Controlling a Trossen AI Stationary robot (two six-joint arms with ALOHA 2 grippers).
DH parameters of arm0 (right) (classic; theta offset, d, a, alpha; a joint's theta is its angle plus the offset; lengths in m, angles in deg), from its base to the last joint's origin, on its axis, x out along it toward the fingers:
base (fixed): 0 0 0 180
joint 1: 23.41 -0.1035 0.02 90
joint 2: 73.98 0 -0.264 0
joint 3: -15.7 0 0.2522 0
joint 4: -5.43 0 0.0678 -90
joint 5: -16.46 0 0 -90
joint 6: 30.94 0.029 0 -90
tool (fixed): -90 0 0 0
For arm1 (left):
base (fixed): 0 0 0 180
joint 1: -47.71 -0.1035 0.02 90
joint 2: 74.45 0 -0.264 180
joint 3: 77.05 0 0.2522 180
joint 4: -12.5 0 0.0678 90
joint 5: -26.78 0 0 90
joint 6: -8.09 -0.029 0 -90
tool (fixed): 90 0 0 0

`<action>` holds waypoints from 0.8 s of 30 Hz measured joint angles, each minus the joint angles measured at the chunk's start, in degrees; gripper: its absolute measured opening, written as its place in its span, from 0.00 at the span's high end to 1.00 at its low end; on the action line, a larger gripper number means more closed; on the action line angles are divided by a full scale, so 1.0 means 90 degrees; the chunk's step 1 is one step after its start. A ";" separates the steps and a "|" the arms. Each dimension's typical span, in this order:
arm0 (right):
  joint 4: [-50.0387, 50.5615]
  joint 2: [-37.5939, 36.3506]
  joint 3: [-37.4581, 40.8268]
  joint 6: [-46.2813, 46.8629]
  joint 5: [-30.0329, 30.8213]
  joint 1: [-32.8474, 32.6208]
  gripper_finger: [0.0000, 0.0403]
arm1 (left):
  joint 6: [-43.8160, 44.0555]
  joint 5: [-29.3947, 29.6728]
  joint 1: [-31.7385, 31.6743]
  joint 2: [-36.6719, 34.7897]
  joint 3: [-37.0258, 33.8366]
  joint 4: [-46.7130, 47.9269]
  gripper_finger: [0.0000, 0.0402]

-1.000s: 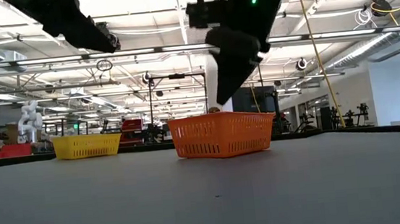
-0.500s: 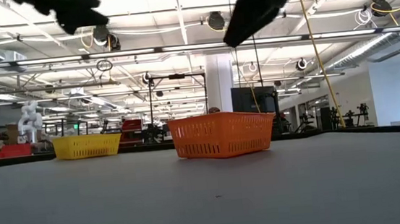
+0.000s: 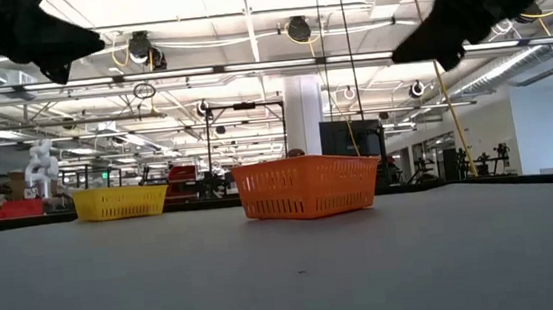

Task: Sort & place blocks by color
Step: Return to Home Position

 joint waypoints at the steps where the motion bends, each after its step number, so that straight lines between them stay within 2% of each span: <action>1: -0.0187 -0.0208 0.0225 -0.0084 -0.0056 0.0047 0.97 | -0.0043 -0.0058 -0.0048 -0.0141 -0.0069 0.0015 0.92; 3: -0.0795 -0.0597 0.0678 -0.0266 -0.0181 0.0143 0.98 | -0.0061 -0.0096 -0.0124 -0.0361 -0.0176 -0.0036 0.97; 8: -0.2343 -0.1334 0.1622 -0.0730 -0.0937 0.0460 1.00 | -0.0161 -0.0104 -0.0242 -0.0638 -0.0379 -0.0033 0.99; 12: -0.2441 -0.1698 0.2051 -0.0770 -0.0975 0.0791 1.00 | -0.0187 -0.0108 -0.0348 -0.0733 -0.0518 -0.0040 0.98; 17: -0.2982 -0.1836 0.2487 -0.0890 -0.1729 0.1174 1.00 | -0.0132 -0.0255 -0.0436 -0.0807 -0.0756 -0.0261 0.99; 20: -0.3258 -0.1966 0.2777 -0.0942 -0.1927 0.1362 1.00 | -0.0246 -0.0617 -0.0433 -0.1076 -0.0928 -0.0477 0.99; 24: -0.3266 -0.2314 0.3022 -0.0871 -0.1981 0.1536 1.00 | -0.0208 -0.0594 -0.0449 -0.1629 -0.1157 -0.0278 0.99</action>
